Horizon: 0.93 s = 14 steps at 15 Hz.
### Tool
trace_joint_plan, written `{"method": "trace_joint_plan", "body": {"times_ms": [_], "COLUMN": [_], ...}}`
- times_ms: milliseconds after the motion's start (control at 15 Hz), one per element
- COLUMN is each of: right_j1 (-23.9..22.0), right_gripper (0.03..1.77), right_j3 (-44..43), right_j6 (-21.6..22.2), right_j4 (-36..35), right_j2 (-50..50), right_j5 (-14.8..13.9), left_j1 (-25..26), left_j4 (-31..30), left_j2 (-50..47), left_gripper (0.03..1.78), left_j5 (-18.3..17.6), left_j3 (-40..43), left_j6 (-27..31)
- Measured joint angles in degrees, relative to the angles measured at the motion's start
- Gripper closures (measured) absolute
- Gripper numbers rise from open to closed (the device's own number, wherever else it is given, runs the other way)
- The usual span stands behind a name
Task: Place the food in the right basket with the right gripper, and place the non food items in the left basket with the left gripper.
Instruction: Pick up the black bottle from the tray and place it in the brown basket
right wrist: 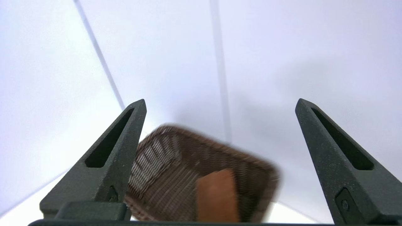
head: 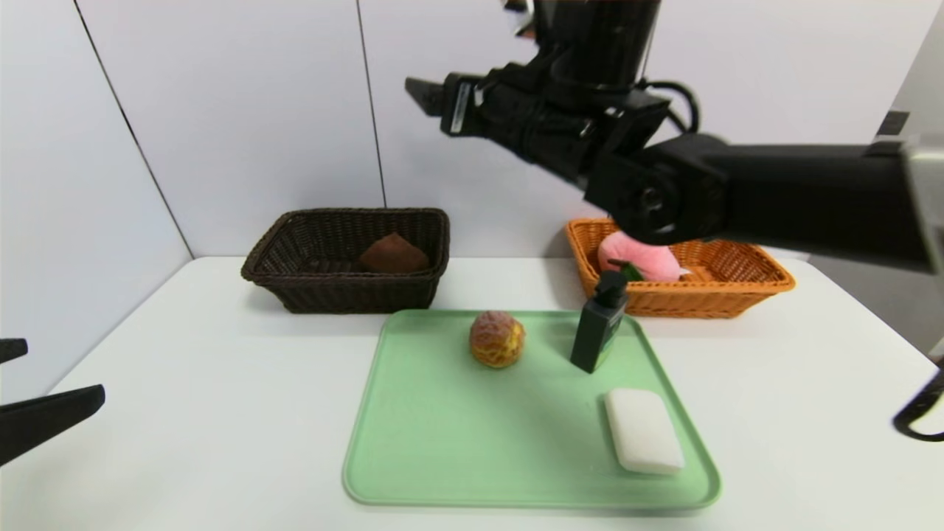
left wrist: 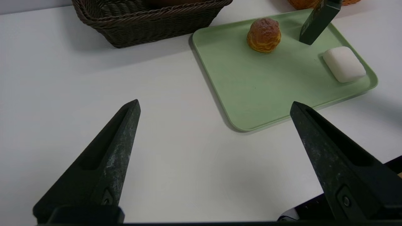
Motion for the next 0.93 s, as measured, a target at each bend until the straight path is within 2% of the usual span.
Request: {"method": "trace_joint_plan", "body": {"times_ms": [133,267,467,600,733,867,933], "right_j1": [-2.3,-6.5,-15.4,-20.9,-25.6,-29.6,-31.5], "right_gripper": [0.14,0.13,0.12,0.11,0.11,0.11,0.11], "right_j3": [0.1,0.5,2.8,8.7,17.2,27.2,31.9], "right_j6": [-0.2,-0.3,-0.1,0.1,0.2,-0.1,-0.1], "right_j4": [11.6,26.8,51.4,63.0,63.4,55.0,50.0], "right_j2": [-7.7,-15.5,-25.4,-30.7,-35.0,-39.1,-40.9], "right_j5": [-1.9,-2.4,0.8,2.7,3.3,3.5,3.6], "left_j1": [-0.1,-1.3,-7.8,-11.3,-13.1,-15.9,-17.7], "left_j4": [-3.5,-3.5,2.1,4.1,-1.8,-11.2,-16.4], "left_j2": [2.0,4.4,8.8,13.5,18.4,23.5,26.4], "left_gripper": [0.12,0.12,0.12,0.12,0.12,0.12,0.12], "left_j5": [-1.0,-3.1,-6.3,-6.6,-6.3,-3.6,-0.6], "left_j3": [-0.3,-2.2,-10.4,-14.9,-14.7,-10.8,-8.3], "left_j6": [0.7,-0.6,-10.0,-18.0,-20.2,-19.0,-17.4]}}
